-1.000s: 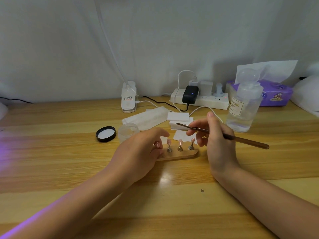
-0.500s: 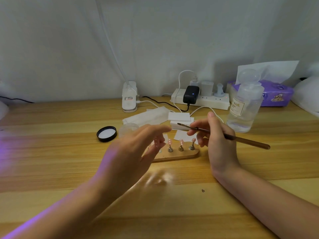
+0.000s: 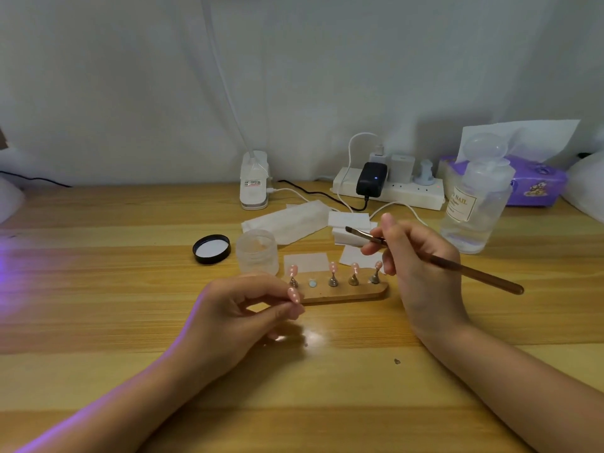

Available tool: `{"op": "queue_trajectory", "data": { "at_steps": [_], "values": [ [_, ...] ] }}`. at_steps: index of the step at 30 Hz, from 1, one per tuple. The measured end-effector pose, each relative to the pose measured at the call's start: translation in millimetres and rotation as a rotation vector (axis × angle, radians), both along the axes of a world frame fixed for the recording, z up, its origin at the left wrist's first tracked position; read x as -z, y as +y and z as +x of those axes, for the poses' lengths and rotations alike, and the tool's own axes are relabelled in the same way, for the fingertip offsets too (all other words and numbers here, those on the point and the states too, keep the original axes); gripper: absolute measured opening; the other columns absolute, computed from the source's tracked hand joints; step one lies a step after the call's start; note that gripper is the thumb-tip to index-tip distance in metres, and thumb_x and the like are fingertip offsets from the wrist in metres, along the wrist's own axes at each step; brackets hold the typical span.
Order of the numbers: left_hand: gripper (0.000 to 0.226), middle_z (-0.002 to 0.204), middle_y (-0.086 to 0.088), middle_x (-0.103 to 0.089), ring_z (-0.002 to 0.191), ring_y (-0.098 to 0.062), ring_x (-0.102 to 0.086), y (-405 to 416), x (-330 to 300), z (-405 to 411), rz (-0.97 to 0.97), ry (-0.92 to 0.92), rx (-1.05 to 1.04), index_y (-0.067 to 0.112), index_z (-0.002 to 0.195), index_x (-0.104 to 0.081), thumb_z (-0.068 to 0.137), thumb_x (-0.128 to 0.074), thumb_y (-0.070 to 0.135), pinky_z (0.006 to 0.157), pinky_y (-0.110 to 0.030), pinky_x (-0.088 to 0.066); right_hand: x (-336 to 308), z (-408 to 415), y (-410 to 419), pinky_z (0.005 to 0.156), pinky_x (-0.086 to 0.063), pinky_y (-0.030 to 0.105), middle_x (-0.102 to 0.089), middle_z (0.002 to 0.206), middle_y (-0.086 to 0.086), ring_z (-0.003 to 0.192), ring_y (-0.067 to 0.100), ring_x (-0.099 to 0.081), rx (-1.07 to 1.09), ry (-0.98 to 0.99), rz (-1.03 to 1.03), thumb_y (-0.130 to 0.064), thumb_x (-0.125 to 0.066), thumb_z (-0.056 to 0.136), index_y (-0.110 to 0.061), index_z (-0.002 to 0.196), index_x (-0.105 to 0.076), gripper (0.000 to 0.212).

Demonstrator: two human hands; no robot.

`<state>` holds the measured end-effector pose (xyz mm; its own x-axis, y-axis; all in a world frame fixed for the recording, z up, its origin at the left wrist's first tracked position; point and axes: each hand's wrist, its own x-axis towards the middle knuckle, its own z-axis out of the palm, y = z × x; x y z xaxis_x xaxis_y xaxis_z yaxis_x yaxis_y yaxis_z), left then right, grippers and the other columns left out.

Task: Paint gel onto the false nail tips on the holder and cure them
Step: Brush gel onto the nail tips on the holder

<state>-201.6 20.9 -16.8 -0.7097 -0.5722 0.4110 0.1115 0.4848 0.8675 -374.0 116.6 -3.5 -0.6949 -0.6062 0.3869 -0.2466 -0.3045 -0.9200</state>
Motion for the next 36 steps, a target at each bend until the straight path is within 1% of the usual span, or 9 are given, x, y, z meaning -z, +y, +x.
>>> {"op": "queue_trajectory", "data": {
  "at_steps": [6,13,16,19,21,24,29,33,36],
  "values": [
    [0.020,0.079,0.000,-0.069,0.061,-0.002,-0.063,-1,-1,0,0.046,-0.017,0.024,0.023,0.083,-0.073,0.067,-0.063,0.030,0.048,-0.017,-0.051,-16,3,-3,0.055,-0.044,0.007,-0.066,0.058,-0.011,0.062,0.002,-0.066,-0.052,0.102,-0.070,-0.038,-0.058,0.075,-0.016,0.073,-0.051,0.022],
    [0.019,0.081,0.008,-0.068,0.061,0.000,-0.062,-1,1,-1,0.055,-0.038,0.005,0.019,0.087,-0.072,0.073,-0.061,0.027,0.048,-0.016,-0.050,-47,7,-34,0.047,-0.040,0.010,-0.056,0.048,-0.006,0.044,-0.001,-0.049,-0.199,0.267,0.035,-0.040,-0.064,0.069,-0.013,0.063,-0.051,0.030],
    [0.016,0.082,0.006,-0.068,0.065,-0.002,-0.063,-2,1,1,0.041,0.066,-0.083,0.024,0.086,-0.071,0.075,-0.061,0.030,0.048,-0.019,-0.051,-60,9,-59,0.047,-0.039,0.010,-0.055,0.050,-0.006,0.043,-0.002,-0.048,-0.290,0.410,0.161,-0.033,-0.069,0.074,-0.011,0.064,-0.053,0.029],
    [0.015,0.079,0.005,-0.067,0.062,-0.003,-0.061,-5,-1,4,0.020,0.213,-0.216,0.018,0.089,-0.069,0.078,-0.060,0.021,0.049,-0.017,-0.049,-67,10,-80,0.048,-0.042,0.011,-0.056,0.055,-0.002,0.046,-0.002,-0.050,-0.435,0.486,0.322,-0.025,-0.073,0.075,-0.008,0.065,-0.056,0.026],
    [0.014,0.078,0.001,-0.067,0.059,-0.003,-0.060,-6,-2,5,0.014,0.297,-0.311,0.018,0.090,-0.067,0.079,-0.058,0.019,0.048,-0.017,-0.049,-69,12,-92,0.050,-0.044,0.012,-0.057,0.057,-0.002,0.046,-0.003,-0.051,-0.473,0.561,0.435,-0.027,-0.074,0.074,-0.011,0.066,-0.056,0.026],
    [0.013,0.073,0.006,-0.067,0.055,-0.003,-0.056,-10,-3,6,0.092,0.375,-0.429,0.019,0.088,-0.066,0.079,-0.057,0.023,0.047,-0.016,-0.046,-70,17,-106,0.045,-0.041,0.010,-0.056,0.053,-0.005,0.043,-0.005,-0.050,-0.466,0.686,0.513,-0.033,-0.073,0.075,-0.015,0.062,-0.054,0.029],
    [0.012,0.066,0.012,-0.066,0.052,-0.001,-0.051,-20,0,5,0.238,0.369,-0.511,0.022,0.085,-0.067,0.086,-0.059,0.013,0.045,-0.017,-0.044,-67,25,-119,0.055,-0.042,0.023,-0.053,0.052,-0.006,0.052,0.006,-0.051,-0.360,0.951,0.591,-0.040,-0.062,0.084,-0.018,0.057,-0.049,0.038],
    [0.013,0.064,0.012,-0.065,0.051,-0.001,-0.051,-20,0,5,0.250,0.320,-0.516,0.024,0.085,-0.067,0.086,-0.060,0.014,0.043,-0.019,-0.045,-63,29,-124,0.060,-0.045,0.032,-0.051,0.055,-0.001,0.061,0.017,-0.055,-0.312,1.033,0.618,-0.041,-0.060,0.086,-0.015,0.058,-0.047,0.041],
    [0.013,0.066,0.011,-0.066,0.054,-0.001,-0.054,-19,-1,5,0.254,0.301,-0.503,0.024,0.085,-0.067,0.086,-0.060,0.013,0.043,-0.018,-0.046,-59,30,-126,0.061,-0.047,0.031,-0.052,0.051,-0.003,0.059,0.015,-0.056,-0.326,1.044,0.662,-0.043,-0.059,0.086,-0.015,0.057,-0.046,0.042]
  ]
}}
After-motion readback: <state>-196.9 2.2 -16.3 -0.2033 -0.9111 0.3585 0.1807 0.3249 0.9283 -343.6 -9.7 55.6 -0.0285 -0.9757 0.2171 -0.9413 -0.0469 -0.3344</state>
